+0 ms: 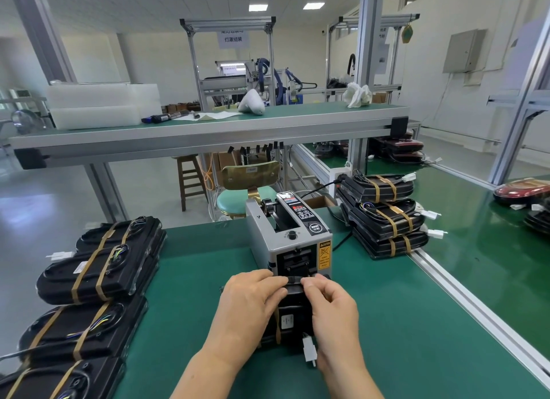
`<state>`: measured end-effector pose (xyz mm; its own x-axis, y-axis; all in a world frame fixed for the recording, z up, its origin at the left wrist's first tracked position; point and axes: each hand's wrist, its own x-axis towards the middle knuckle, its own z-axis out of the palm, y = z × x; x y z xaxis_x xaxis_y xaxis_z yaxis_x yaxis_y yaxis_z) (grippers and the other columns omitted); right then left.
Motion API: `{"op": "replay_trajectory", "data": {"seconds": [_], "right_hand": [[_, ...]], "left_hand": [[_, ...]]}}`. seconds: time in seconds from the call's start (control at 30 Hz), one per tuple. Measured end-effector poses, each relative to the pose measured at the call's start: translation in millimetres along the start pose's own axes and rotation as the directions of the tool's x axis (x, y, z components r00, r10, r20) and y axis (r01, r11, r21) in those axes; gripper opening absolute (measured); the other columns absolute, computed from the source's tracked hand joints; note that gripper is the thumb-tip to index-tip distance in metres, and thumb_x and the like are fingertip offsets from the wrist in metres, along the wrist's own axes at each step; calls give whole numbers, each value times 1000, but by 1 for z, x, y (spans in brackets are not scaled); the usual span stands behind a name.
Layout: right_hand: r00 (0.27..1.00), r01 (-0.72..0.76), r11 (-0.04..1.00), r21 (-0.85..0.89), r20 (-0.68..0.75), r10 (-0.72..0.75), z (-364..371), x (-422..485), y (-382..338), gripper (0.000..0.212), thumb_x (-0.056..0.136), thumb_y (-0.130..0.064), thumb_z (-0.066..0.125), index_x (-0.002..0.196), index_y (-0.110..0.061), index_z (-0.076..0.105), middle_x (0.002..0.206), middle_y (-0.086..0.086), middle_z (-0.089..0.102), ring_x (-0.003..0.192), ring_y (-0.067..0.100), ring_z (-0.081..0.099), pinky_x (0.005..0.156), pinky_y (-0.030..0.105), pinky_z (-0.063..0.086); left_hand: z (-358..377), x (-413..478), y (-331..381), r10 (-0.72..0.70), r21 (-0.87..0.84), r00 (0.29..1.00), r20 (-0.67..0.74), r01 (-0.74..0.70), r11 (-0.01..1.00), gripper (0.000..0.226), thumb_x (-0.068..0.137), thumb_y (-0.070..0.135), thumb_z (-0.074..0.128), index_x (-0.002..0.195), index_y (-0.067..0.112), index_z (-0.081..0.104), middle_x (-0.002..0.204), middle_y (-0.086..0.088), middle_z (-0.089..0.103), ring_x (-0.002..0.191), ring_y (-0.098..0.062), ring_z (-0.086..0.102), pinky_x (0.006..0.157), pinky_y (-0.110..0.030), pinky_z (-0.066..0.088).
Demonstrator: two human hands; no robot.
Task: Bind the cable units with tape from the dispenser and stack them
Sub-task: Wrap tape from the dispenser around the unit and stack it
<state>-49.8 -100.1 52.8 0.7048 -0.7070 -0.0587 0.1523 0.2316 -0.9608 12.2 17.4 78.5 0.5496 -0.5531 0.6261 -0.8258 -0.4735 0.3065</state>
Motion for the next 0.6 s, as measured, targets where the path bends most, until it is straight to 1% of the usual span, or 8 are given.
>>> {"op": "replay_trajectory", "data": {"seconds": [0.1, 0.2, 0.23, 0.3, 0.37, 0.43, 0.5, 0.6], "right_hand": [[998, -10, 1000, 11, -61, 10, -7, 8, 4, 14, 89, -7, 65, 86, -17, 74, 100, 5, 73, 97, 20, 68, 94, 46, 53], [997, -15, 1000, 18, -69, 17, -10, 11, 11, 18, 90, -3, 62, 89, -18, 72, 94, 9, 73, 86, 20, 69, 78, 36, 56], [998, -20, 1000, 21, -66, 22, -10, 11, 14, 19, 91, -3, 61, 91, -19, 71, 94, 8, 73, 86, 20, 70, 77, 35, 56], [998, -26, 999, 19, -57, 27, -9, 10, 18, 18, 92, -5, 60, 94, -20, 70, 94, 5, 73, 89, 21, 70, 82, 39, 57], [998, -25, 1000, 17, -54, 26, -9, 11, 20, 17, 92, -6, 60, 95, -20, 70, 94, 5, 74, 90, 21, 71, 83, 42, 58], [998, -24, 1000, 15, -50, 24, -10, 12, 20, 18, 92, -5, 60, 96, -20, 69, 94, 5, 74, 90, 21, 71, 83, 42, 58], [999, -28, 999, 22, -45, 29, -11, 12, 20, 18, 92, -5, 59, 96, -20, 69, 95, 6, 73, 89, 21, 71, 80, 39, 58], [999, -22, 999, 32, -49, 23, -11, 12, 20, 18, 93, -5, 59, 95, -20, 69, 93, 4, 74, 86, 18, 71, 72, 32, 55]], "left_hand": [[0, 0, -2, -7, 14, 1000, -14, 7, 1000, 13, 80, 13, 79, 92, 18, 79, 82, 6, 71, 69, -17, 66, 62, -30, 56], [1, -2, -3, -7, 17, 1000, -12, 7, 1000, 13, 83, 15, 76, 96, 19, 78, 86, 6, 71, 72, -19, 66, 65, -32, 55], [1, -2, -2, -6, 27, 1000, 0, 6, 1000, 15, 84, 15, 76, 98, 20, 77, 87, 5, 71, 72, -19, 66, 65, -32, 55], [1, -1, 1, 5, 80, 1000, 26, -8, 997, 19, 81, 15, 78, 99, 23, 77, 85, 3, 69, 66, -19, 63, 58, -28, 50], [0, -1, 3, 9, 123, 999, 46, -15, 992, 23, 80, 15, 78, 101, 25, 76, 83, 2, 66, 62, -20, 59, 53, -28, 45], [0, -1, 3, 13, 140, 998, 54, -21, 990, 25, 81, 15, 77, 103, 27, 75, 83, 2, 65, 62, -20, 57, 53, -30, 44], [-1, -2, 4, 8, 149, 997, 73, -19, 989, 26, 81, 17, 77, 105, 28, 74, 84, 2, 64, 63, -19, 56, 54, -31, 46], [-1, -1, 4, 22, 149, 997, 79, -34, 988, 28, 81, 22, 78, 107, 29, 74, 85, 1, 63, 66, -21, 58, 57, -34, 49]]}}
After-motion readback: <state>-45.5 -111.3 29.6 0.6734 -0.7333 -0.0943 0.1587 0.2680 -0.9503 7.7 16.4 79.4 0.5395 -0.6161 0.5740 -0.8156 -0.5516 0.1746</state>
